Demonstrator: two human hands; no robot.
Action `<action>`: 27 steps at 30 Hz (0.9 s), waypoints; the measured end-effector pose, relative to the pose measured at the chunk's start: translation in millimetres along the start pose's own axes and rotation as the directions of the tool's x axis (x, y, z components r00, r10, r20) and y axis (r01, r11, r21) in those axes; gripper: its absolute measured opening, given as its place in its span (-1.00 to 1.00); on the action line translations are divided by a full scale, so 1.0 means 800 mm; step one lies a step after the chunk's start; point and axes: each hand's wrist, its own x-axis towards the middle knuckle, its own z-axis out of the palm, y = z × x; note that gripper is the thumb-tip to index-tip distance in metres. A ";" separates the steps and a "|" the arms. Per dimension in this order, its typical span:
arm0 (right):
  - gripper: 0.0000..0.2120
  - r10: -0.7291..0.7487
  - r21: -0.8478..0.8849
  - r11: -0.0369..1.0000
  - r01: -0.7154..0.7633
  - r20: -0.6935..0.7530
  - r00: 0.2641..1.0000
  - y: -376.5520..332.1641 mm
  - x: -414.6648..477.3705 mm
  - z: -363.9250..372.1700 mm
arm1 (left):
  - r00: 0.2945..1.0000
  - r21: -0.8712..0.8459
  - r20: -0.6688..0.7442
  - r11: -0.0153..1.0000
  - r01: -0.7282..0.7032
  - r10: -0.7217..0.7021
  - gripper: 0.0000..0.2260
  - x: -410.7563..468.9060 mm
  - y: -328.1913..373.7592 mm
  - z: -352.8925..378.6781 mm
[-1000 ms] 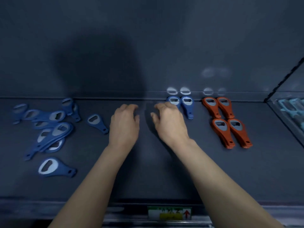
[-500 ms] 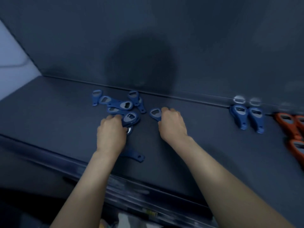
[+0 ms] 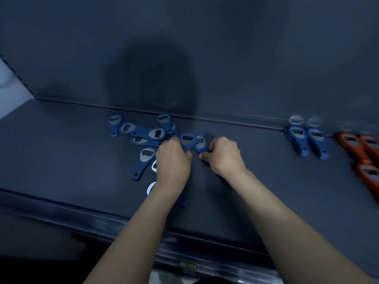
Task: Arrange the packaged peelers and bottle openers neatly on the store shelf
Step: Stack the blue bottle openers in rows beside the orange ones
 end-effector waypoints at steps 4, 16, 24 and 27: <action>-0.79 0.001 0.080 0.997 0.005 -0.067 0.998 0.011 0.002 0.000 | 0.998 -0.088 0.066 0.996 0.014 -0.008 -0.75 0.001 0.014 0.017; -0.59 -0.131 -0.255 0.963 0.082 -0.182 0.975 -0.007 0.004 0.025 | 0.993 0.267 0.068 0.961 0.073 -0.094 -0.61 -0.020 -0.039 -0.039; -0.78 -0.104 -0.194 0.979 0.062 -0.216 0.971 0.017 0.003 0.008 | 0.997 0.017 0.066 0.999 -0.028 0.026 -0.75 -0.020 -0.048 -0.027; -0.81 -0.092 -0.190 0.981 0.048 -0.233 0.968 0.033 -0.001 -0.001 | 0.997 -0.014 0.047 0.998 -0.060 0.061 -0.75 -0.020 -0.040 -0.020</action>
